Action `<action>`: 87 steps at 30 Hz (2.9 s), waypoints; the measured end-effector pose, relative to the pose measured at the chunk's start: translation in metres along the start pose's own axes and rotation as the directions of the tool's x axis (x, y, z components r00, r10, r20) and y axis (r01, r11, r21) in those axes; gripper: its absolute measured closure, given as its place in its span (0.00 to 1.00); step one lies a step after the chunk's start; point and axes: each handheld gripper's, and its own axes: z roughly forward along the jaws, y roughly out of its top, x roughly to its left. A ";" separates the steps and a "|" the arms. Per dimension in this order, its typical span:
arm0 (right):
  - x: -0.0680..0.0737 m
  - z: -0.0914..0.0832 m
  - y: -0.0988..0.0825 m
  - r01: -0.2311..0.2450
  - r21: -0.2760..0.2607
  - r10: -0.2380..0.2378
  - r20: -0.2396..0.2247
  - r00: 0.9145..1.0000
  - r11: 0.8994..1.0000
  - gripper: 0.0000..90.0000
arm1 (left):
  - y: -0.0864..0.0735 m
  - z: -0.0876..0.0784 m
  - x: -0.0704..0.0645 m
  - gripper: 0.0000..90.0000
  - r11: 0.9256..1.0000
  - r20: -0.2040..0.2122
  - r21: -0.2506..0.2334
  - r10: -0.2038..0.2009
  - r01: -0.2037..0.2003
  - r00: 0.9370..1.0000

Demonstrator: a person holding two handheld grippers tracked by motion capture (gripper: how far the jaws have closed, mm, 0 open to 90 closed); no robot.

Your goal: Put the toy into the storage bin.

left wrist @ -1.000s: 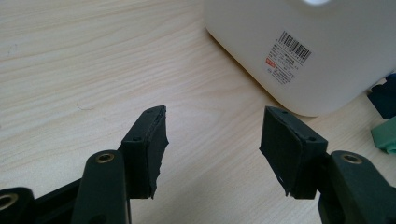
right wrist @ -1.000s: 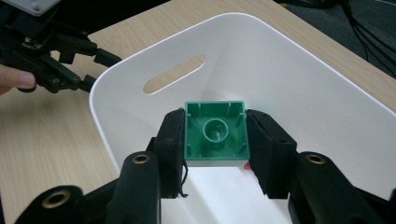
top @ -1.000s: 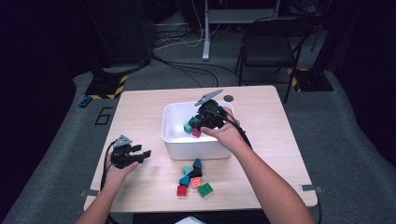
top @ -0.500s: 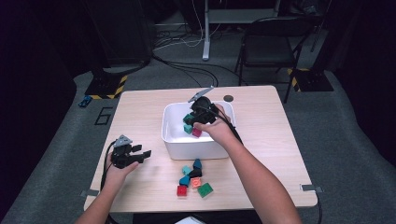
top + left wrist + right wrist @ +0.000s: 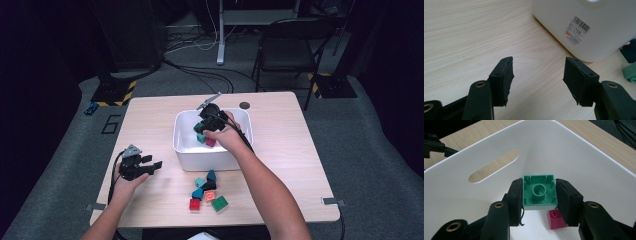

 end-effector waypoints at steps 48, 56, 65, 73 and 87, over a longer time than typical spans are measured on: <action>0.057 -0.094 -0.042 0.131 -0.079 -0.138 -0.090 0.986 0.988 0.55 | 0.000 0.000 0.000 0.45 1.000 -0.010 0.012 0.003 -0.003 1.000; 0.071 -0.094 -0.066 0.159 -0.087 -0.166 -0.084 0.982 0.983 0.55 | -0.001 -0.001 0.000 0.45 1.000 -0.014 0.006 0.002 -0.002 1.000; 0.079 -0.085 -0.100 0.164 -0.079 -0.170 -0.086 0.982 0.983 0.55 | -0.001 0.000 -0.001 0.45 1.000 -0.014 0.015 0.006 -0.005 1.000; 0.085 -0.069 -0.129 0.129 -0.072 -0.135 -0.088 0.987 0.989 0.57 | -0.001 0.000 -0.001 0.45 1.000 -0.017 0.015 0.003 -0.003 1.000; 0.090 -0.044 -0.176 0.100 -0.016 -0.101 -0.101 0.990 0.995 0.58 | -0.001 0.000 -0.002 0.45 1.000 -0.019 0.018 -0.002 0.002 1.000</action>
